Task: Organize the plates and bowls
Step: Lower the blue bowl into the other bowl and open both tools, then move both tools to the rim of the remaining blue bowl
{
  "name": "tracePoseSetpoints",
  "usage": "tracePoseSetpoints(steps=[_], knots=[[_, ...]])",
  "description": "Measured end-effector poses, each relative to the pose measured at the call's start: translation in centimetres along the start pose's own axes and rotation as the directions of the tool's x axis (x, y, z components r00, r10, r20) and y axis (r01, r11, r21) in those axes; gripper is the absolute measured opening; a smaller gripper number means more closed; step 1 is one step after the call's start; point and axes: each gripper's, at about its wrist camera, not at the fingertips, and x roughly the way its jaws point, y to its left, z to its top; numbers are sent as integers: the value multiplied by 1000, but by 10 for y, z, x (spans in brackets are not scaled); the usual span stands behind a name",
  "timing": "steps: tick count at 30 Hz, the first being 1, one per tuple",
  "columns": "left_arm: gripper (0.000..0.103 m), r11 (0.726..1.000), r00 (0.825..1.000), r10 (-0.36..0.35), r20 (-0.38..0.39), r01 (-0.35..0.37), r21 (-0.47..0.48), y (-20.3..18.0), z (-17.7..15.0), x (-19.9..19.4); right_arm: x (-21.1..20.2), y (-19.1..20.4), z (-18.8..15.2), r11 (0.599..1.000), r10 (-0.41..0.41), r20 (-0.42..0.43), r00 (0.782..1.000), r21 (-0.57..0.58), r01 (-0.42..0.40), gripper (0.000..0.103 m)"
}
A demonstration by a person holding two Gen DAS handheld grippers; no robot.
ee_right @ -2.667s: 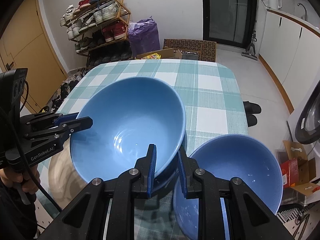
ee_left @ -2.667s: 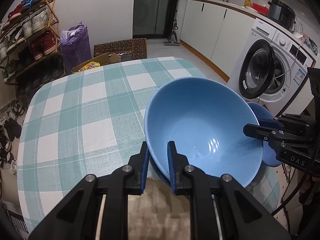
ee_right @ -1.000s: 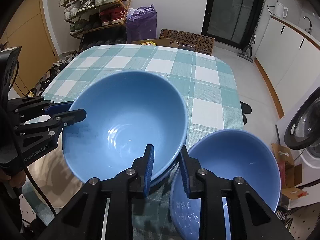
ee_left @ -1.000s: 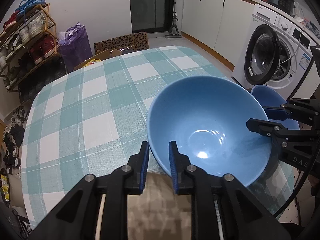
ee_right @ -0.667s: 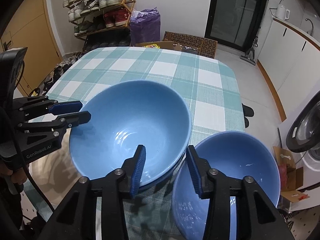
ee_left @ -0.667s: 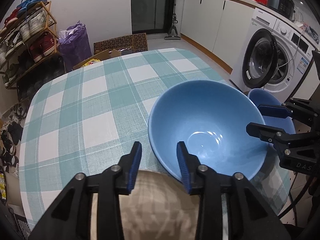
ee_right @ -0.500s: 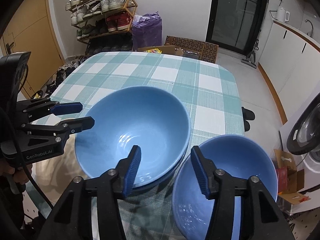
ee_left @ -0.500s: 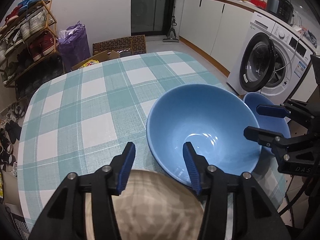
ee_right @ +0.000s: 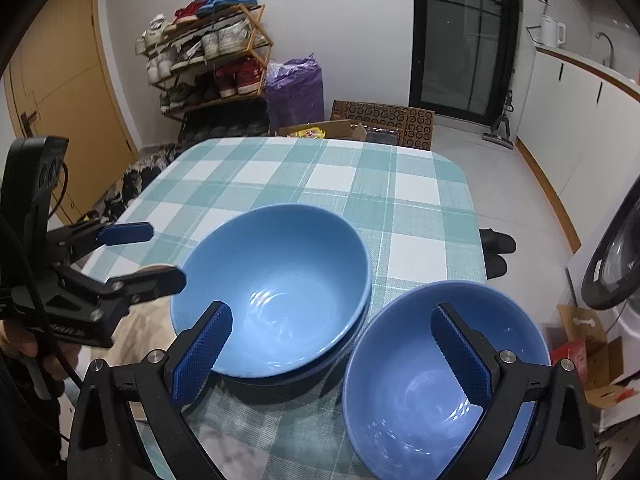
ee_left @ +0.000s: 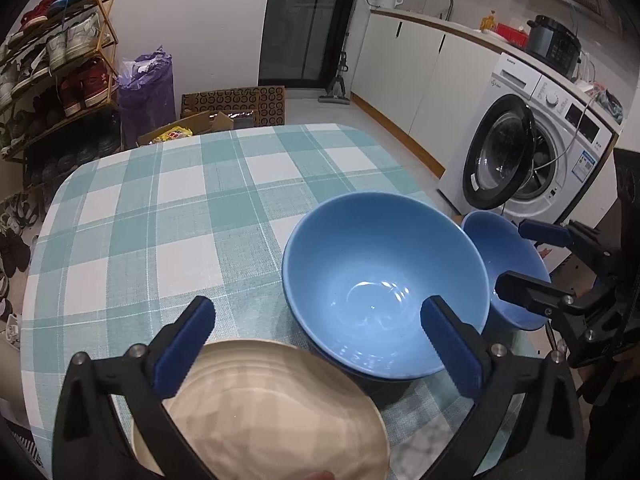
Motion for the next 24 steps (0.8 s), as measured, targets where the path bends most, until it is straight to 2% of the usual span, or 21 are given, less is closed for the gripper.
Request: tracePoseSetpoints(steps=[6, 15, 24], knots=[[103, 1000, 1000, 10, 17, -10, -3, -6, 0, -7, -14, -13, -9, 997, 22, 40, 999, 70, -25, 102], [103, 999, 998, 14, 58, -16, 36, -33, -1, -21, -39, -26, -19, 993, -15, 88, 996, 120, 4, 102], [103, 997, 999, -4, 44, 0, 80, -61, -7, -19, -77, -41, -36, 984, -67, 148, 987, 176, 40, 102]])
